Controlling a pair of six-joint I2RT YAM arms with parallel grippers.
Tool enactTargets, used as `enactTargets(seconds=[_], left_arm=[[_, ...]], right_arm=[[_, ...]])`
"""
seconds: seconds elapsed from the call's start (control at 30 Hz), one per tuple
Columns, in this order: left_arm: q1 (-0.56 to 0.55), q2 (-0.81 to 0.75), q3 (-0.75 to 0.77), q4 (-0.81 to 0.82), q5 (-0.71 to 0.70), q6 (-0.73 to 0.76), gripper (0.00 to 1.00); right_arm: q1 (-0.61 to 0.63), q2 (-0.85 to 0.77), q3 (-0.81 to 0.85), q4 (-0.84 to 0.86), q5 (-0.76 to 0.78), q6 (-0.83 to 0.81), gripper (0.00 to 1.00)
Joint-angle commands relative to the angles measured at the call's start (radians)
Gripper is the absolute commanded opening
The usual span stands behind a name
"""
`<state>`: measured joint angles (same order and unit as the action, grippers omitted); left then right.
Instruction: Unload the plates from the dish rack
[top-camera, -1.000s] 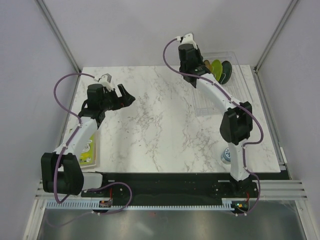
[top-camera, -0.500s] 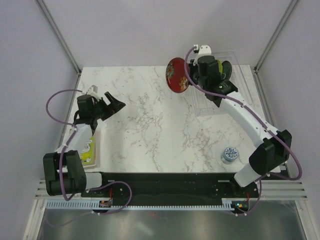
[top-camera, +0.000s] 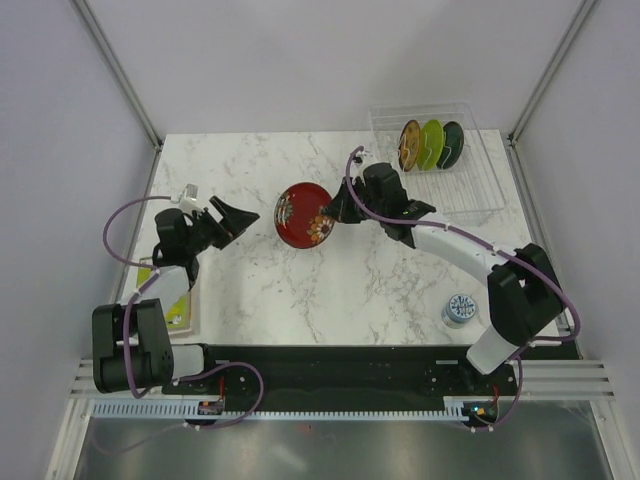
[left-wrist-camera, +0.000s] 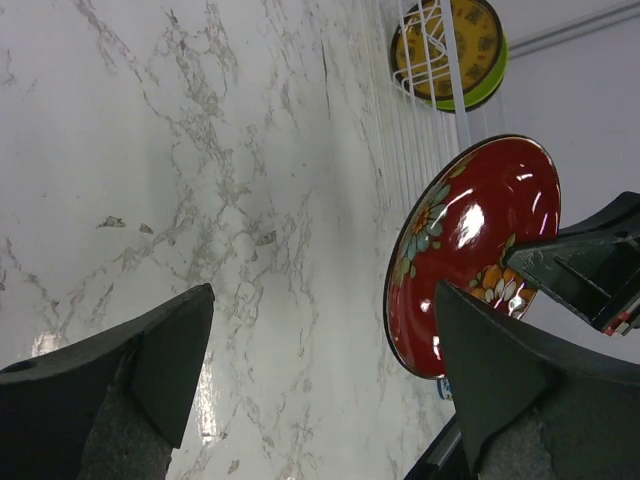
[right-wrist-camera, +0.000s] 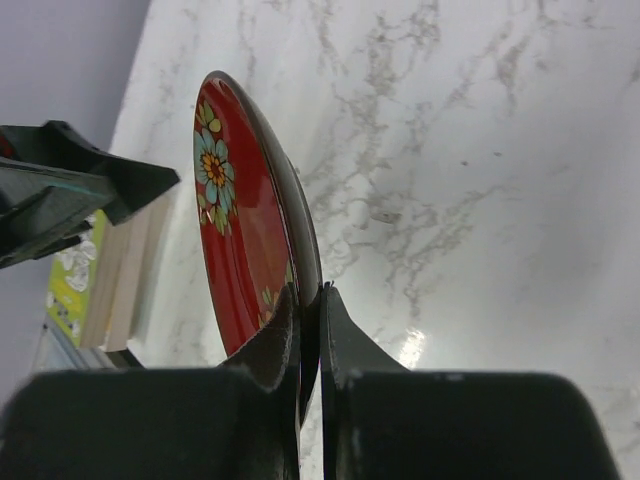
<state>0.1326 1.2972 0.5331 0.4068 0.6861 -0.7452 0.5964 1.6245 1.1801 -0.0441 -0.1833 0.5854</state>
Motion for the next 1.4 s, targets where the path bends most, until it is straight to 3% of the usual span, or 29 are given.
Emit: enactTargets(seconds=[0.0,0.23,0.4,0.53,0.67,0.77,0.9,0.97,1.07,1.1,1.37], left_arm=[[-0.001,-0.009,-0.045,0.145,0.085,-0.082,0.97],[-0.001,-0.013,-0.087,0.244,0.121,-0.14,0.95],[-0.002,-0.007,-0.082,0.279,0.135,-0.152,0.83],[-0.002,0.023,-0.068,0.28,0.158,-0.148,0.58],[-0.008,0.039,-0.062,0.265,0.152,-0.134,0.02],[-0.008,0.021,-0.041,0.16,0.097,-0.073,0.02],[-0.008,-0.044,-0.004,-0.021,-0.026,0.042,0.02],[-0.008,-0.078,0.024,-0.151,-0.141,0.069,0.02],[-0.008,-0.087,0.057,-0.262,-0.273,0.121,0.02],[-0.008,-0.082,0.059,-0.273,-0.293,0.124,0.02],[-0.01,0.074,0.122,-0.281,-0.358,0.13,0.02]], right_arm=[[0.029,0.026,0.015,0.268,-0.094,0.12,0.0],[0.078,0.112,0.038,0.369,-0.166,0.198,0.0],[0.109,0.152,0.042,0.444,-0.22,0.244,0.0],[0.117,0.155,0.049,0.451,-0.237,0.246,0.0],[0.12,0.147,0.069,0.415,-0.246,0.232,0.0],[0.118,0.126,0.081,0.333,-0.211,0.176,0.05],[0.112,0.091,0.108,0.193,-0.127,0.076,0.36],[0.089,0.069,0.133,0.086,-0.044,0.019,0.62],[0.042,0.014,0.151,-0.052,0.08,-0.071,0.74],[0.027,-0.001,0.153,-0.072,0.149,-0.091,0.76],[-0.141,-0.046,0.288,-0.259,0.266,-0.263,0.81]])
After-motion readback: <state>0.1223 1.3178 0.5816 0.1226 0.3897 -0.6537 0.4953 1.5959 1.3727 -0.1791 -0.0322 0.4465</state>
